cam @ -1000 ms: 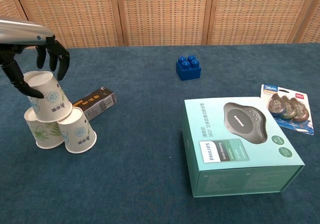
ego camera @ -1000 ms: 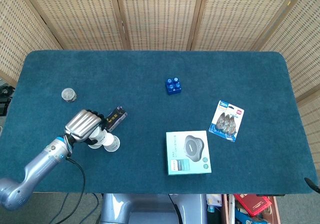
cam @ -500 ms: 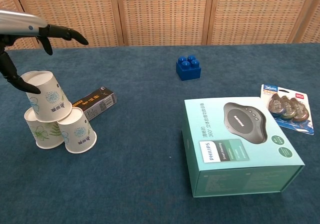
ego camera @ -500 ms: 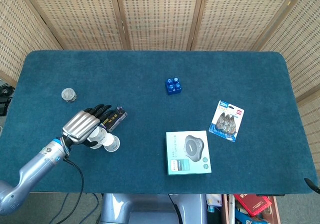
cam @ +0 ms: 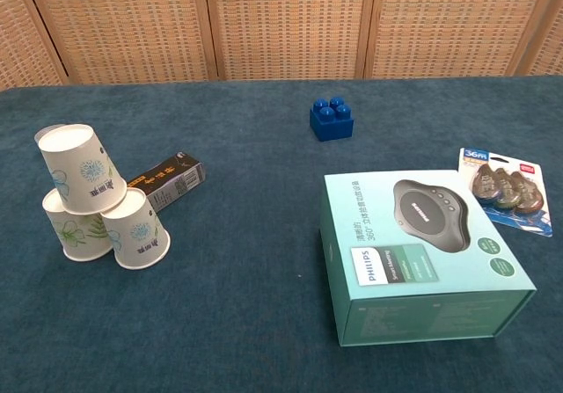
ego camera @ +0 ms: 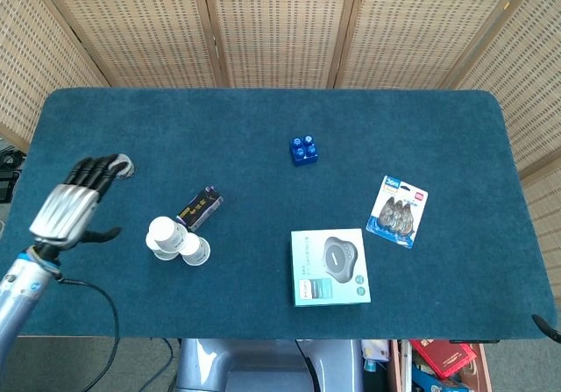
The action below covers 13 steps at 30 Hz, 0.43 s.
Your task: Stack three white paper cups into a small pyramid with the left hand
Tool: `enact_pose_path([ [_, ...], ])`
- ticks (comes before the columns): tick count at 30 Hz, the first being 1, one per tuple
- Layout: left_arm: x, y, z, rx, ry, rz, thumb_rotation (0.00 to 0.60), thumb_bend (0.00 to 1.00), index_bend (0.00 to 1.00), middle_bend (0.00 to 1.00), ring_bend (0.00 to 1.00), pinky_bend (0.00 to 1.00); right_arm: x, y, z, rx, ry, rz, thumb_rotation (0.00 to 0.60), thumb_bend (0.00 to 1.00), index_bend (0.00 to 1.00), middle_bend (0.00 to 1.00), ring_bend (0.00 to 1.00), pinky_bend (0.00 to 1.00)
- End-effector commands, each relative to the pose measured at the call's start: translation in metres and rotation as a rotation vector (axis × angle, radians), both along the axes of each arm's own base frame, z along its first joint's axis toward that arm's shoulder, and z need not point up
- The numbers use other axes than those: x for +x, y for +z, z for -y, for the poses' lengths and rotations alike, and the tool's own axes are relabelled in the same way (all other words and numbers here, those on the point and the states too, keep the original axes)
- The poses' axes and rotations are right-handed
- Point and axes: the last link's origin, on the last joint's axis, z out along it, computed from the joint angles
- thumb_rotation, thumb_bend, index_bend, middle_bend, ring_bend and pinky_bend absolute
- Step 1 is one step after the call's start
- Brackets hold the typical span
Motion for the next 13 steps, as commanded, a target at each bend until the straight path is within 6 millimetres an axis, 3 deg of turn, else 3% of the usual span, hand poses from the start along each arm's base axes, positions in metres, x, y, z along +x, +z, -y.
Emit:
enact_pose_path([
  [1,-0.053,0.013,0.036,0.116,0.113,0.049,0.6,0.21,0.0,0.0,0.0,0.0,0.0,0.0,-0.001,0.002,0.004,0.0,0.6,0.0,0.0,0.0,0.0,0.0],
  [5,-0.079,0.014,0.065,0.164,0.214,0.083,0.6,0.21,0.0,0.0,0.0,0.0,0.002,0.0,-0.004,0.008,0.018,-0.009,0.6,0.0,0.0,0.0,0.0,0.0],
  [13,-0.089,0.011,0.094,0.198,0.221,0.092,0.6,0.21,0.0,0.0,0.0,0.0,0.005,0.001,-0.01,-0.005,0.033,-0.013,0.6,0.0,0.0,0.0,0.0,0.0],
])
